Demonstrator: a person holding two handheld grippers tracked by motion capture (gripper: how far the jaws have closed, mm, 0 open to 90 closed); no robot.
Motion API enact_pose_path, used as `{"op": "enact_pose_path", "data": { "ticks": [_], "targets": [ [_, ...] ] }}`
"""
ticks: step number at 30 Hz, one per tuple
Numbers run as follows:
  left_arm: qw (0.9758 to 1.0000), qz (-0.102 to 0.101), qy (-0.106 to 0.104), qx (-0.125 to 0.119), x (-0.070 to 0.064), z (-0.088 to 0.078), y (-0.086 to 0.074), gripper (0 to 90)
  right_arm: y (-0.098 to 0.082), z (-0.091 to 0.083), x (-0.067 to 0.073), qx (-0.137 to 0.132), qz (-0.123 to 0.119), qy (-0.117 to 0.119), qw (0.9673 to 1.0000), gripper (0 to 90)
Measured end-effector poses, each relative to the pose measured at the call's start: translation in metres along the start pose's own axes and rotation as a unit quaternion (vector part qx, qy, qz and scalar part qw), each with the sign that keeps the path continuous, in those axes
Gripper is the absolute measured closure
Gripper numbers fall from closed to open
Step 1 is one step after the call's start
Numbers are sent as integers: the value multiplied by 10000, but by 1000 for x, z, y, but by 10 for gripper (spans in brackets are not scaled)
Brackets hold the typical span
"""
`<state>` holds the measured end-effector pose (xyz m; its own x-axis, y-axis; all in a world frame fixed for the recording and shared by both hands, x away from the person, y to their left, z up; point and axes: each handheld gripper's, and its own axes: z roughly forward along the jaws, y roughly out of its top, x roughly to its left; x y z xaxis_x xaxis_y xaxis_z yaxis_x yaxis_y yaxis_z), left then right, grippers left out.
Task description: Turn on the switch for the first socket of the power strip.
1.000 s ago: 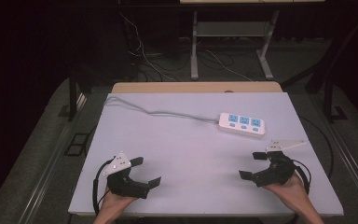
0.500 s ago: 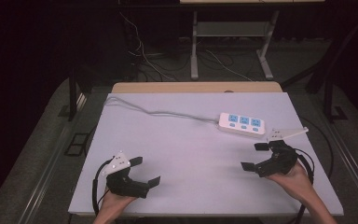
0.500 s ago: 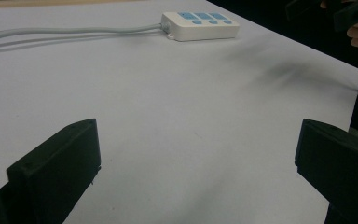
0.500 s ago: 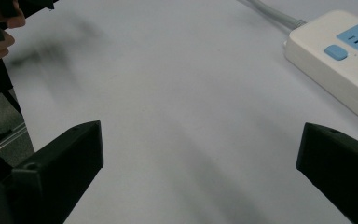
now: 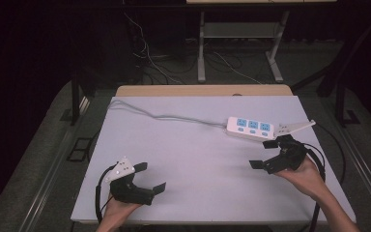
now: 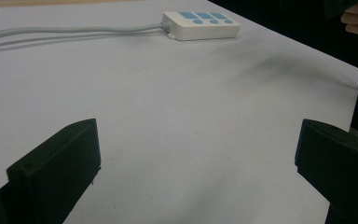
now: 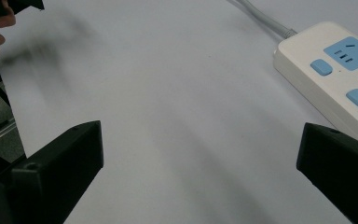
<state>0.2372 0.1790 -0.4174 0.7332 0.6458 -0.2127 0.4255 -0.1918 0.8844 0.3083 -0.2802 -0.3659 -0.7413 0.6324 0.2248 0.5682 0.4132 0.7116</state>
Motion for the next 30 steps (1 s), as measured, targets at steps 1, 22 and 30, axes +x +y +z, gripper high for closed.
{"op": "enact_pose_path", "data": {
  "ticks": [1, 22, 30],
  "targets": [
    [10000, 4, 2, 6, 0, 0, 0, 0, 3, 1, 0, 34, -37, 2, 10000, 2],
    [10000, -9, 20, 18, 1, 0, 0, 0, 32, 7, -14, 227, -135, -57, 9996, 2],
    [10000, -10, 15, 23, 1, 0, -1, 0, 39, 12, -27, 280, -49, -94, 9996, 2]
  ]
}}
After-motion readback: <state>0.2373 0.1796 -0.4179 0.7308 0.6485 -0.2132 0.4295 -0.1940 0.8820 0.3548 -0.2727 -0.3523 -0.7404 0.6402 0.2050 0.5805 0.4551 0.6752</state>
